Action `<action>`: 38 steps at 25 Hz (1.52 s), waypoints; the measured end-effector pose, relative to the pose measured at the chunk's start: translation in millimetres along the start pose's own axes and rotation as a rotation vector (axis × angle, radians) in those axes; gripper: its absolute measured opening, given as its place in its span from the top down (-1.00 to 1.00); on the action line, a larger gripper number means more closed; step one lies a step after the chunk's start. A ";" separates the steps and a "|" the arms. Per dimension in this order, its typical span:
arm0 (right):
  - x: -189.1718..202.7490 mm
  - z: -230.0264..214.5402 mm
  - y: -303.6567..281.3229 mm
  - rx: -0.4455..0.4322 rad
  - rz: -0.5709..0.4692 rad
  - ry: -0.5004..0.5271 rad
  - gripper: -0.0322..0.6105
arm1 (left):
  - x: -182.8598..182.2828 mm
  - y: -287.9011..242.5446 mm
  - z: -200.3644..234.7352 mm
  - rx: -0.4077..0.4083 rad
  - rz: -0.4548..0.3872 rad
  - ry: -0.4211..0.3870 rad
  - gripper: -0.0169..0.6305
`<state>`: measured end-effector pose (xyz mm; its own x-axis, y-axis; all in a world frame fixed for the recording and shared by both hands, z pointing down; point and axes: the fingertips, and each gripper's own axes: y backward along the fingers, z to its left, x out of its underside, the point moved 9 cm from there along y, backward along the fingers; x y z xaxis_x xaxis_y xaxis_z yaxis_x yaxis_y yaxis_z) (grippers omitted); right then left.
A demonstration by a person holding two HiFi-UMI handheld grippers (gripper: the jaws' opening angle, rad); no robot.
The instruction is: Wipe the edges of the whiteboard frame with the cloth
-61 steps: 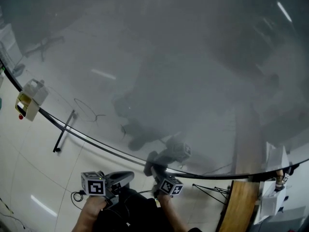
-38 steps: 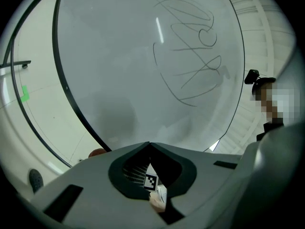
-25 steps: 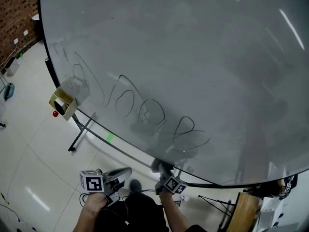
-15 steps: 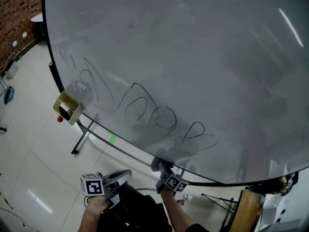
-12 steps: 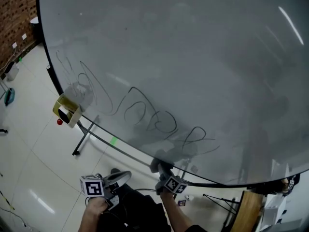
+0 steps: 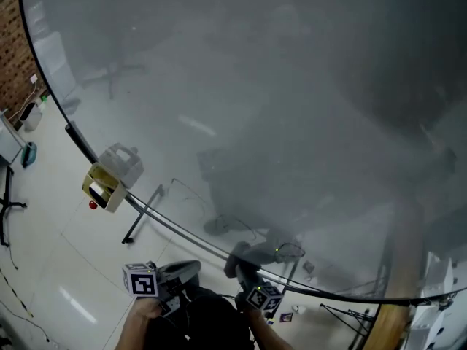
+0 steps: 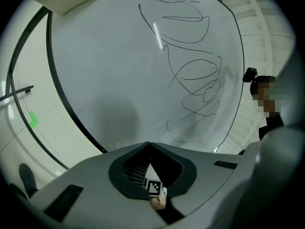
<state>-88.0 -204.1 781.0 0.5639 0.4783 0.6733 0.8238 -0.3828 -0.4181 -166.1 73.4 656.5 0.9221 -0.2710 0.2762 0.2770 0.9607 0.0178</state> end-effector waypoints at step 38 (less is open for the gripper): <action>20.2 115.1 -127.5 0.230 -0.058 -0.025 0.67 | -119.3 142.6 27.7 0.154 0.195 -0.039 0.98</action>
<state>-175.0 -54.7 777.6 0.5141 0.5150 0.6859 0.8448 -0.1657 -0.5088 -244.1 244.4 652.7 0.9421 -0.0801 0.3256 0.0477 0.9932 0.1063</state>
